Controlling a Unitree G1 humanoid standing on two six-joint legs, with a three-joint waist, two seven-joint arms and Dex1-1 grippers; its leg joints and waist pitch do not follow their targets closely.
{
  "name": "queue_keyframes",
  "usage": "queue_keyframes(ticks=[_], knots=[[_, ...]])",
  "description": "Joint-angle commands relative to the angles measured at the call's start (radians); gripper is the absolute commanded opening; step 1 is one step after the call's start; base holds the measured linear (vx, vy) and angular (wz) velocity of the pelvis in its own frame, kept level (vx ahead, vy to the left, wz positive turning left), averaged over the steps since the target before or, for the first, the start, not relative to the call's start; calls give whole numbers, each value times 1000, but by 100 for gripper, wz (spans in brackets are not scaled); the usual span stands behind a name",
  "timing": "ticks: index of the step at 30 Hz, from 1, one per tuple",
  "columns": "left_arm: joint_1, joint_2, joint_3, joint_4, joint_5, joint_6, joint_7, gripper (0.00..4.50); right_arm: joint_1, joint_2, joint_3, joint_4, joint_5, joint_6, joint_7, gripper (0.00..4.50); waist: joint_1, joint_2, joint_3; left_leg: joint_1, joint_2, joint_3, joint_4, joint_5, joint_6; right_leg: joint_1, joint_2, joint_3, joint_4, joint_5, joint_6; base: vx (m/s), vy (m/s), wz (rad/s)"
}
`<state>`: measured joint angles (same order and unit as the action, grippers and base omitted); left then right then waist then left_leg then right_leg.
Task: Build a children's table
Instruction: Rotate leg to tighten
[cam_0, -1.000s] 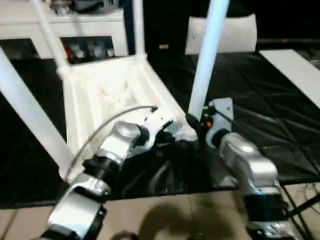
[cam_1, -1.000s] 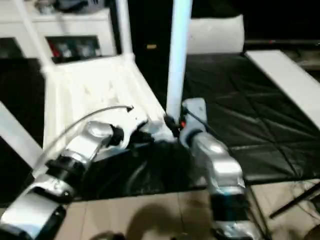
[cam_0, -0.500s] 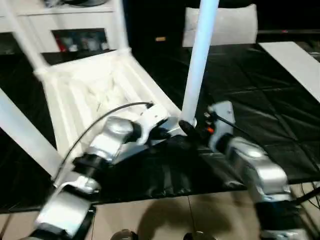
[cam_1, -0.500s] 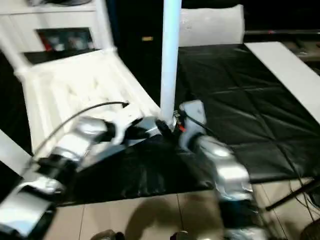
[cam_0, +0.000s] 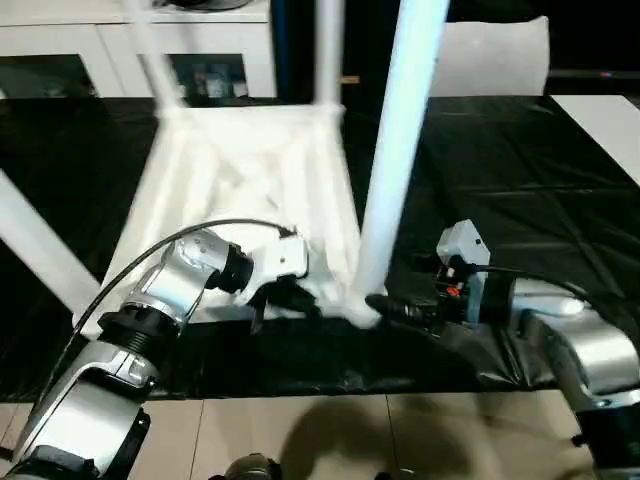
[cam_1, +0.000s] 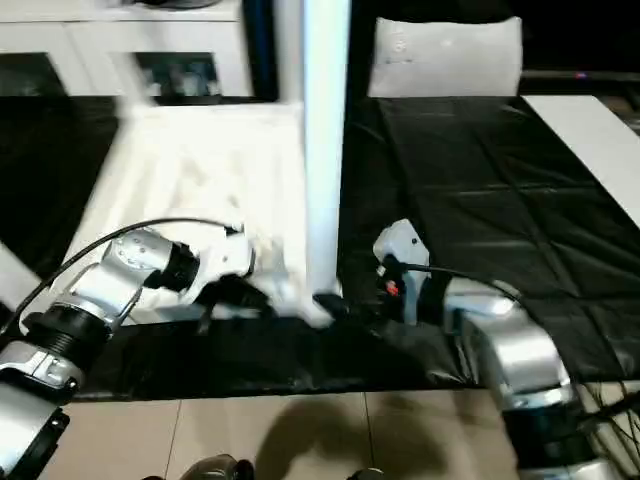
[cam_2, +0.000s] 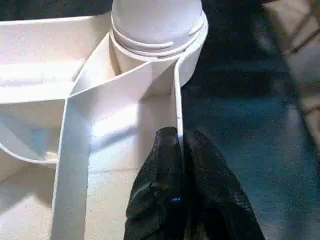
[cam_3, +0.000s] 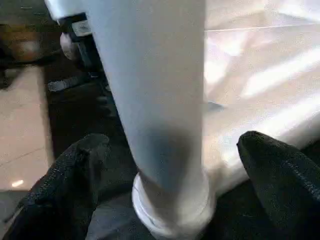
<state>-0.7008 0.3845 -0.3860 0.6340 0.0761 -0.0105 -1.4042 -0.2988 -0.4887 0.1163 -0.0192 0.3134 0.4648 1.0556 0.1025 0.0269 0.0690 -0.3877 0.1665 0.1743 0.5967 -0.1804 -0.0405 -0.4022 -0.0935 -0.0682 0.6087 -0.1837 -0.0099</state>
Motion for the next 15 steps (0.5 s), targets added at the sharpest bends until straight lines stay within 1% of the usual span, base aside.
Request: queue_keyframes(ticks=[1, 2, 3, 6, 7, 8, 10, 11, 12, 14, 15], knots=[[-17, -12, -62, -46, -10, -39, -97, 0, -29, -30, 25, 18, 23, -11, 81, 446, -8, -8, -68, 24, 67, -15, -75, -196, 63, 49, -66, 49, -66, -148, -259, 0, 0, 0], [-17, -12, -66, -48, -11, -40, -105, 0, -34, -34, 30, 21, 27, -9, 97, 446, -6, -7, -67, 23, 67, -14, -75, -199, 62, 48, -67, 49, -68, -161, -258, 0, 0, 0], [-22, -12, -78, -43, -8, -51, -124, 0, -45, -45, 43, 32, 36, -6, 136, 430, -4, -8, -67, 24, 69, -14, -75, -198, 60, 48, -69, 50, -69, -170, -256, 0, 0, 0], [-27, -12, -88, -37, -2, -62, -133, 0, -52, -50, 52, 39, 42, -3, 163, 430, 1, -9, -67, 22, 68, -14, -74, -196, 59, 49, -69, 49, -69, -185, -249, 0, 0, 0], [-28, -12, -88, -35, -1, -65, -136, 0, -53, -52, 53, 41, 43, -4, 166, 402, 1, -9, -68, 23, 69, -14, -74, -193, 58, 49, -68, 49, -69, -183, -248, 0, 0, 0], [-30, -13, -88, -31, 0, -71, -140, 0, -55, -54, 56, 44, 45, -6, 174, 395, 1, -10, -67, 23, 69, -14, -75, -195, 56, 47, -68, 49, -70, -186, -249, 0, 0, 0], [-35, -13, -92, -23, 8, -84, -155, 0, -65, -63, 70, 51, 53, 3, 217, 386, 2, -9, -67, 22, 69, -15, -75, -198, 55, 49, -68, 49, -70, -192, -248, 0, 0, 0], [-35, -13, -92, -22, 8, -84, -156, 0, -65, -64, 71, 52, 55, 4, 221, 371, 2, -12, -67, 22, 69, -14, -75, -198, 57, 49, -68, 48, -70, -192, -247, 0, 0, 0], [-37, -12, -94, -17, 9, -89, -163, 0, -70, -70, 77, 55, 61, 11, 241, 358, 2, -9, -68, 22, 69, -15, -74, -188, 58, 48, -67, 48, -68, -183, -249, 0, 0, 0], [-41, -10, -96, -11, 9, -95, -166, 0, -74, -76, 82, 57, 69, 20, 260, 347, 2, -12, -68, 21, 68, -13, -73, -186, 63, 49, -67, 48, -68, -178, -253, 0, 0, 0], [-45, -9, -97, 1, 10, -101, -165, 0, -75, -91, 90, 60, 80, 36, 290, 340, 3, -11, -66, 21, 68, -13, -73, -183, 65, 49, -67, 48, -69, -180, -252, 0, 0, 0]])
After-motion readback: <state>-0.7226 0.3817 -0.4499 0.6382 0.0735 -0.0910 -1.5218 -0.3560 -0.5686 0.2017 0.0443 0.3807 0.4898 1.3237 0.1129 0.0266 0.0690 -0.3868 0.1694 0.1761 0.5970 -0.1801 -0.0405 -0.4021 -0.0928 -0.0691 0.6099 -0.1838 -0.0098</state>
